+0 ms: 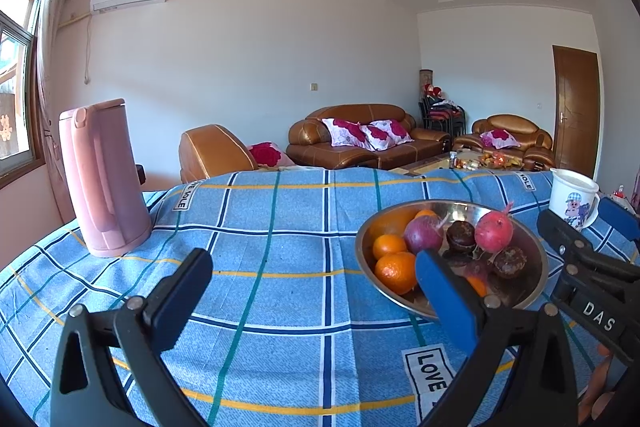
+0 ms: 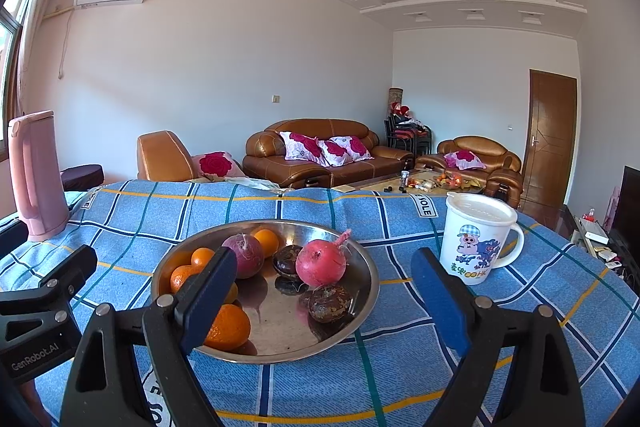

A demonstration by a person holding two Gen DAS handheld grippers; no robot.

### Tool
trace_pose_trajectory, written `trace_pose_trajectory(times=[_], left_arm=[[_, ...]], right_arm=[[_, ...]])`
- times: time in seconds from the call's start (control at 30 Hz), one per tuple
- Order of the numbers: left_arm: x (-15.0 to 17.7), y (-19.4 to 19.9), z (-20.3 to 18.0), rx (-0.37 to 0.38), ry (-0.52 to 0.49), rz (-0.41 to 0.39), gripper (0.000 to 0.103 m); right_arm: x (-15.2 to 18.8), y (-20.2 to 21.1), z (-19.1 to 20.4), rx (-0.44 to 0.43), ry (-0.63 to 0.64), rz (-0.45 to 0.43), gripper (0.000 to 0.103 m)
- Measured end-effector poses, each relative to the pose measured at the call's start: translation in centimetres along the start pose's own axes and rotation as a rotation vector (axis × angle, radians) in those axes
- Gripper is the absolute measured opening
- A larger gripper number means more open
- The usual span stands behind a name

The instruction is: Organize fruits

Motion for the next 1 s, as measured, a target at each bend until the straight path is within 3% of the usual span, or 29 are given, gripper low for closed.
trace_pose_trajectory(times=[1.0], left_arm=[[0.23, -0.71, 0.06, -0.008, 0.006, 0.034, 0.103]], right_arm=[[-0.06, 0.05, 0.15, -0.004, 0.004, 0.002, 0.09]])
Point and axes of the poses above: each gripper's, at about its wrist camera, not at the fingertips, and y roughly against the way its jaws point, z to its left, x to its underside, the point moved 4 cm from there along -y, roughly the way its jaws point, and after that the axes turned 9 degrees about y, right-handed, at the moved point
